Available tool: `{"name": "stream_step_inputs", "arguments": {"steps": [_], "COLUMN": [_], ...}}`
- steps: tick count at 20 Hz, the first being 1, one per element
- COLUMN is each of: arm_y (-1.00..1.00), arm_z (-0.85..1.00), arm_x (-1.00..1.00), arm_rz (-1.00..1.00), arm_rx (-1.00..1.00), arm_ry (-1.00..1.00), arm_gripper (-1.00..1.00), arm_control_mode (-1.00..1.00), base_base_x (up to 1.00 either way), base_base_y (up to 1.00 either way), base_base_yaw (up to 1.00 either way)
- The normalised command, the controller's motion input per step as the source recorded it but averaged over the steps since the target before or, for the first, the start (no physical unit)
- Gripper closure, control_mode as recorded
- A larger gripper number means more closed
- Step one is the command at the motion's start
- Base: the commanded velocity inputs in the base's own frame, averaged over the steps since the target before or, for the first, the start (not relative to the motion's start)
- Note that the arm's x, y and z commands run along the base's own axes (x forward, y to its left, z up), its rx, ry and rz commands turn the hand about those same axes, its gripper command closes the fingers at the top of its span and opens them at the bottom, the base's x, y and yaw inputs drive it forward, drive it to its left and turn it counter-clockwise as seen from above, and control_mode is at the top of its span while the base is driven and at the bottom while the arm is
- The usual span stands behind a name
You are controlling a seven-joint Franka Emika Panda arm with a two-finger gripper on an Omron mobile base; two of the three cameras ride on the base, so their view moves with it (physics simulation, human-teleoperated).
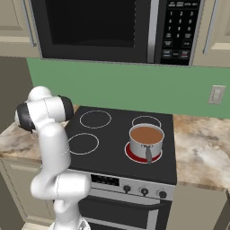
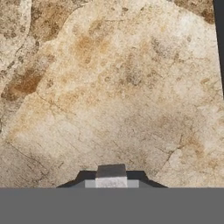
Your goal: Pick up the sugar cube(s) and place them in the saucepan with hot chocolate.
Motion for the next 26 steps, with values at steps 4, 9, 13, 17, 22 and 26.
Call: {"name": "stream_step_inputs", "arguments": {"steps": [4, 9, 13, 17, 22, 26], "arm_y": [-0.11, -0.71, -1.0, -1.0, -1.0, -0.94], "arm_z": [0.0, 0.08, 0.08, 0.35, 0.66, 0.84], "arm_x": [-0.04, -0.11, -0.1, -0.08, -0.16, -0.18], "arm_rz": [-0.03, -0.18, -0.37, -0.3, -0.05, 0.0], "arm_rx": [-0.03, -0.1, -0.08, -0.04, -0.06, -0.15], "arm_ry": [-0.02, -0.06, -0.03, -0.13, -0.33, -0.29], "arm_gripper": [1.0, 1.0, 1.0, 1.0, 1.0, 1.0], "arm_control_mode": [-1.0, -1.0, -1.0, -1.0, -1.0, -1.0], "base_base_x": [0.0, 0.0, 0.0, 0.0, 0.0, 0.0], "base_base_y": [0.0, 0.0, 0.0, 0.0, 0.0, 0.0], "base_base_yaw": [0.0, 0.0, 0.0, 0.0, 0.0, 0.0]}}
